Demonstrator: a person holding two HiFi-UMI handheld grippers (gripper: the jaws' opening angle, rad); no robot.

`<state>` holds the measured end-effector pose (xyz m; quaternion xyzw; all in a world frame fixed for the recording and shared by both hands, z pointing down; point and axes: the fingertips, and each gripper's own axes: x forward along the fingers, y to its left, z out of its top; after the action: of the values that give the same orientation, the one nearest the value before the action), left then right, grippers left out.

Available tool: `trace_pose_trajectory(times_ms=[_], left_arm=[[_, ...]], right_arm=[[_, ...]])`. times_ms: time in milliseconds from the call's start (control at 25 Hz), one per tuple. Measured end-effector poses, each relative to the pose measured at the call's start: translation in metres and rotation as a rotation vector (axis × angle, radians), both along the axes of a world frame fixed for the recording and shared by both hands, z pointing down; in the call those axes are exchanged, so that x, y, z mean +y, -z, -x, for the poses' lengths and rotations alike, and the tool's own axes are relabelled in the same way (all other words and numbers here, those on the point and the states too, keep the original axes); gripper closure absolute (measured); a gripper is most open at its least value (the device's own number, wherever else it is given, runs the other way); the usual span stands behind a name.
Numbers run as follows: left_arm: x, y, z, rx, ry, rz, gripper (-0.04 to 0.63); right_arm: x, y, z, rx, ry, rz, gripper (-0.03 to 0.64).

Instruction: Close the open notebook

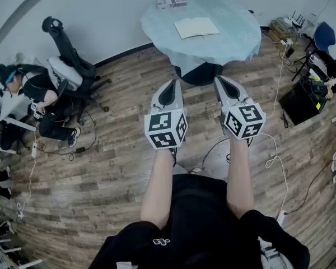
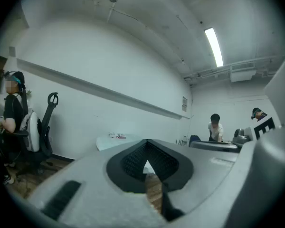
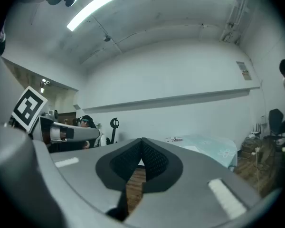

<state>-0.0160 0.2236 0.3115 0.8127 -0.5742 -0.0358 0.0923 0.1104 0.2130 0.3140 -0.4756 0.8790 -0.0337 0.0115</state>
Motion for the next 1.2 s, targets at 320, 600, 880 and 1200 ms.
trace_pose_trajectory(times_ms=[320, 600, 880, 1200], left_arm=[[-0.012, -0.001, -0.005, -0.036, 0.0, 0.005, 0.592], [-0.031, 0.004, -0.018, -0.049, 0.0, 0.007, 0.592], [-0.049, 0.003, -0.03, -0.046, -0.001, 0.007, 0.592], [-0.087, -0.02, -0.027, 0.0, 0.01, 0.026, 0.592]], right_arm=[[-0.014, 0.008, -0.005, -0.049, 0.012, -0.029, 0.606], [-0.036, 0.014, -0.027, -0.057, -0.004, -0.029, 0.605], [-0.055, 0.006, -0.041, -0.058, 0.0, -0.009, 0.605], [-0.083, -0.024, -0.044, -0.027, 0.005, 0.028, 0.604]])
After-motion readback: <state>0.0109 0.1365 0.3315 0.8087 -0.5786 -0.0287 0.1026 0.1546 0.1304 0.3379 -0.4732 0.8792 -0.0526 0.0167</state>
